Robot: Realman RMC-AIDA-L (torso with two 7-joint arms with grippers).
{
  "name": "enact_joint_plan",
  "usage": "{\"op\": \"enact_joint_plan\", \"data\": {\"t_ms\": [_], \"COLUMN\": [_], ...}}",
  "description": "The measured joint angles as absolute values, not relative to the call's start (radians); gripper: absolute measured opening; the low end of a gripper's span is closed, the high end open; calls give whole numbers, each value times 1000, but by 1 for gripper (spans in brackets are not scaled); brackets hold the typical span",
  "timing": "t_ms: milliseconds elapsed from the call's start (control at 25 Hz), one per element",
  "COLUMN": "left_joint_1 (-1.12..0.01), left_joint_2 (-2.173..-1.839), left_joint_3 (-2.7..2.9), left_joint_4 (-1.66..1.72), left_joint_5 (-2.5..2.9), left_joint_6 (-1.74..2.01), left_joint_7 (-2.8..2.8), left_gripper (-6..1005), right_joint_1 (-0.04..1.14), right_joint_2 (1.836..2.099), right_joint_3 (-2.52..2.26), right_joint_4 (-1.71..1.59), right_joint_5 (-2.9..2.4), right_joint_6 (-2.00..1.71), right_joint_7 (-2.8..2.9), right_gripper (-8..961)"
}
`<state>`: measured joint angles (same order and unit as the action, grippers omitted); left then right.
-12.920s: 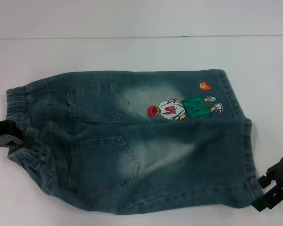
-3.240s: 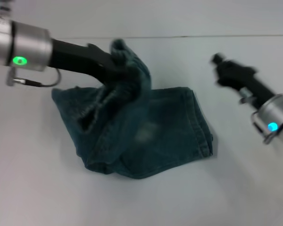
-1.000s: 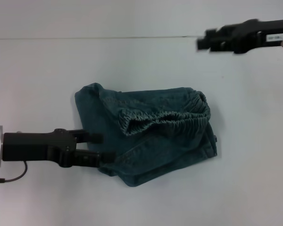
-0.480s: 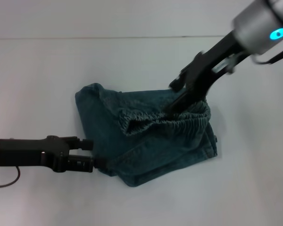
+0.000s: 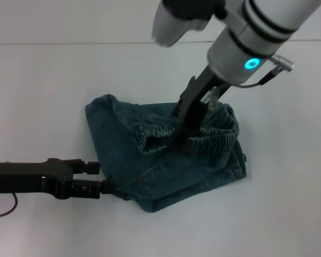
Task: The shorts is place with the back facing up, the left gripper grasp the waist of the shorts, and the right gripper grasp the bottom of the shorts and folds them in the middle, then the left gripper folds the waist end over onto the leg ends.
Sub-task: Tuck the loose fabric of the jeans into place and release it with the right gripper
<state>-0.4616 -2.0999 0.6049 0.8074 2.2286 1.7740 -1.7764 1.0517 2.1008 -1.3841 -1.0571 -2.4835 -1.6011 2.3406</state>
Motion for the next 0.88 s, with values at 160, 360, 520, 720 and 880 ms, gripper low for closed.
{"op": "enact_joint_plan", "data": {"t_ms": [160,360,520,720,880], "left_joint_1": [-462,-467,-471,-471,-472], "left_joint_2": [-2100,-2100,-2100,-2100,-2100], "left_joint_3": [604,603,603,605,606], "left_joint_4": [804,802,801,799,798], "left_joint_5": [2229,2229,2229,2229,2229], "left_joint_6": [1773,1769,1758,1751,1749], "left_joint_7": [-1780,-1797,-1810,-1825,-1839], "left_gripper": [948,949,949,949,949], "right_joint_1": [1052,1045,1045,1040,1032], "right_joint_2": [2101,2102,2104,2105,2102], "right_joint_3": [-1440,-1499,-1532,-1547,-1546], "right_joint_4": [-1023,-989,-946,-900,-897], "right_joint_5": [-2459,-2421,-2401,-2381,-2365], "right_joint_6": [-1544,-1458,-1394,-1341,-1332], "right_joint_7": [2343,2329,2306,2262,2242], "right_gripper": [761,751,709,656,494]}}
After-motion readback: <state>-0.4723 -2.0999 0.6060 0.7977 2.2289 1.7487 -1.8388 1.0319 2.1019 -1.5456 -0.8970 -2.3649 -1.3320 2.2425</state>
